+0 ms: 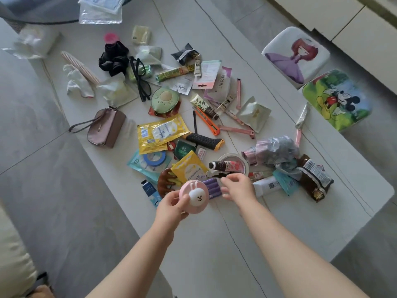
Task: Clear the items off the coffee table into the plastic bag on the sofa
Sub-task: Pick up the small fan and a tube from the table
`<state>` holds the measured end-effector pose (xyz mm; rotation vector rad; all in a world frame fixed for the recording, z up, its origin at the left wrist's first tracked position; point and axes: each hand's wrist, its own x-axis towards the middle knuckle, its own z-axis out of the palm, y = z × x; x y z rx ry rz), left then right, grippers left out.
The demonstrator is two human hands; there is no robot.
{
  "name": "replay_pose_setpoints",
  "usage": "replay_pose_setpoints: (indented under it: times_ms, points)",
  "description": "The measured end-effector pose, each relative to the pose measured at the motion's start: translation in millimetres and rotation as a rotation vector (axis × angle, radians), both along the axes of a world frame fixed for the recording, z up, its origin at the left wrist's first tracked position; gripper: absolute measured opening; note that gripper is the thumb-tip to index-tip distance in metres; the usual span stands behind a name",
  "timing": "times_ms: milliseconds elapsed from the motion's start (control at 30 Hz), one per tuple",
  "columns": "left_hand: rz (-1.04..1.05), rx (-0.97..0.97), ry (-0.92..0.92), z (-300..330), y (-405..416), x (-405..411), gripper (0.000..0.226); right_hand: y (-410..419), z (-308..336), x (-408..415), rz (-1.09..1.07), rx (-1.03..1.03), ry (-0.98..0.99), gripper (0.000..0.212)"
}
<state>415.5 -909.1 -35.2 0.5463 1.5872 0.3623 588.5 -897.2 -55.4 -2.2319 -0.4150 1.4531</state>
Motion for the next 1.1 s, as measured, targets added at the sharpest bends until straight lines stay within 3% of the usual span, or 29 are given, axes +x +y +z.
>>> replay_pose_setpoints:
  times_ms: [267,400,500,533,667,767,867,1000,1100]
  points:
    - [0.029,0.025,-0.019,-13.0,3.9,-16.8,0.019,31.1,-15.3,-50.3,-0.482,0.047,-0.076,0.032]
    - [0.030,0.024,-0.016,-16.0,4.5,-18.4,0.019,25.8,-14.0,-50.5,-0.617,-0.004,0.032,0.027]
    - [0.048,0.012,-0.018,-12.3,3.9,-17.3,0.017,11.1,-3.7,-43.0,-0.588,-0.055,0.224,0.006]
    - [0.057,0.005,-0.025,-10.4,4.1,-16.5,0.016,5.8,3.5,-39.2,-0.565,-0.063,0.289,0.013]
    - [0.093,-0.021,-0.048,-2.3,4.5,-14.3,0.013,-12.4,26.9,-16.3,-0.439,-0.071,0.379,0.022]
    - [0.123,-0.039,-0.049,-0.6,5.5,-11.5,0.015,-8.3,31.1,3.0,-0.221,-0.087,0.112,0.023]
    - [0.120,-0.050,-0.057,-3.6,9.6,-9.0,0.018,12.0,30.8,20.5,0.268,-0.075,-0.235,0.006]
    - [0.121,-0.049,-0.071,-15.4,13.2,-11.8,0.024,36.7,14.9,27.1,0.653,0.008,-0.396,0.033]
    - [0.146,-0.045,-0.091,-24.6,11.2,-15.3,0.023,40.0,-1.2,18.6,0.951,-0.106,-0.580,0.039]
